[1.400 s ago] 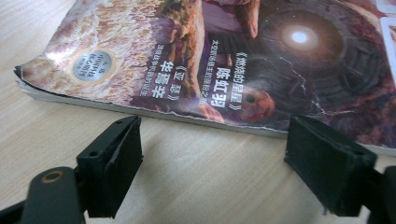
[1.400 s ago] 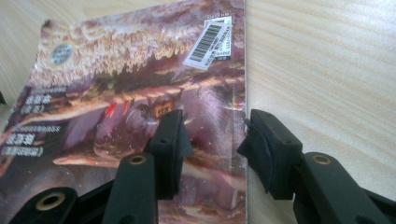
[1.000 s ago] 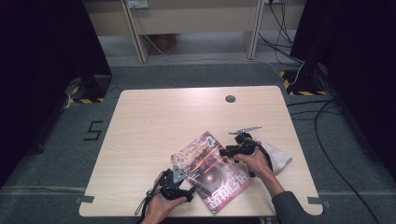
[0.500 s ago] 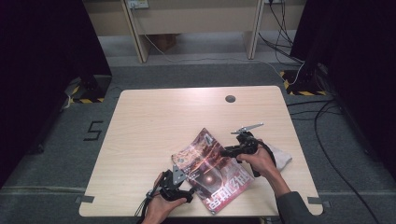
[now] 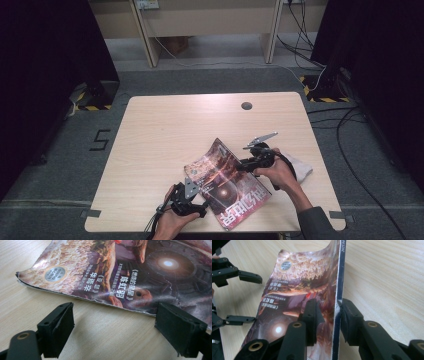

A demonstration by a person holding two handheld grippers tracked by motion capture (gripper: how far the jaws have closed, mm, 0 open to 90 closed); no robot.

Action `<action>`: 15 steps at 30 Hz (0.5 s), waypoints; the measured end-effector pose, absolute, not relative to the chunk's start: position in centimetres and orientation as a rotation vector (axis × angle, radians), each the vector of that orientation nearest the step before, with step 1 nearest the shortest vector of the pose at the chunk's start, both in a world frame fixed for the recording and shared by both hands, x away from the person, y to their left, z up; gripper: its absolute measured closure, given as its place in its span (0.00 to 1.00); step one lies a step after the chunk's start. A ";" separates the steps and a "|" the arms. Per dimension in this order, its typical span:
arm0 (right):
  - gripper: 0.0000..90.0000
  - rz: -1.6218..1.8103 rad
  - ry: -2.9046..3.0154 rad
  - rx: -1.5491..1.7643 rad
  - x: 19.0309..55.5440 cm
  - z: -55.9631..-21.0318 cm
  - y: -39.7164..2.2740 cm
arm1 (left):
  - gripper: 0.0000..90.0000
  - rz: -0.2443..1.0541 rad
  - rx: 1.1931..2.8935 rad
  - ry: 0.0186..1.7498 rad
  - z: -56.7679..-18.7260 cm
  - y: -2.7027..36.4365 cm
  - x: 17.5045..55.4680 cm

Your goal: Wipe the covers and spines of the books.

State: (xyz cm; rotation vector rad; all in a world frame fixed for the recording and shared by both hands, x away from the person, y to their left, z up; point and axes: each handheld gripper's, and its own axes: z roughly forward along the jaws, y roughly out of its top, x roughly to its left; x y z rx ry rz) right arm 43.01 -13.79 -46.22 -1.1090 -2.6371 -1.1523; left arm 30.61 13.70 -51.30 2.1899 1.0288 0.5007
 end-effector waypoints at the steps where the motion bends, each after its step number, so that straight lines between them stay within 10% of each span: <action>1: 0.77 -1.157 -2.622 -1.100 42.9 -46.1 -13.8 | 0.16 0.503 2.191 1.028 -51.3 13.7 30.6; 15: 0.89 -1.053 -2.809 -0.957 42.3 -46.2 -12.5 | 0.17 0.493 2.190 1.016 -51.3 13.9 30.5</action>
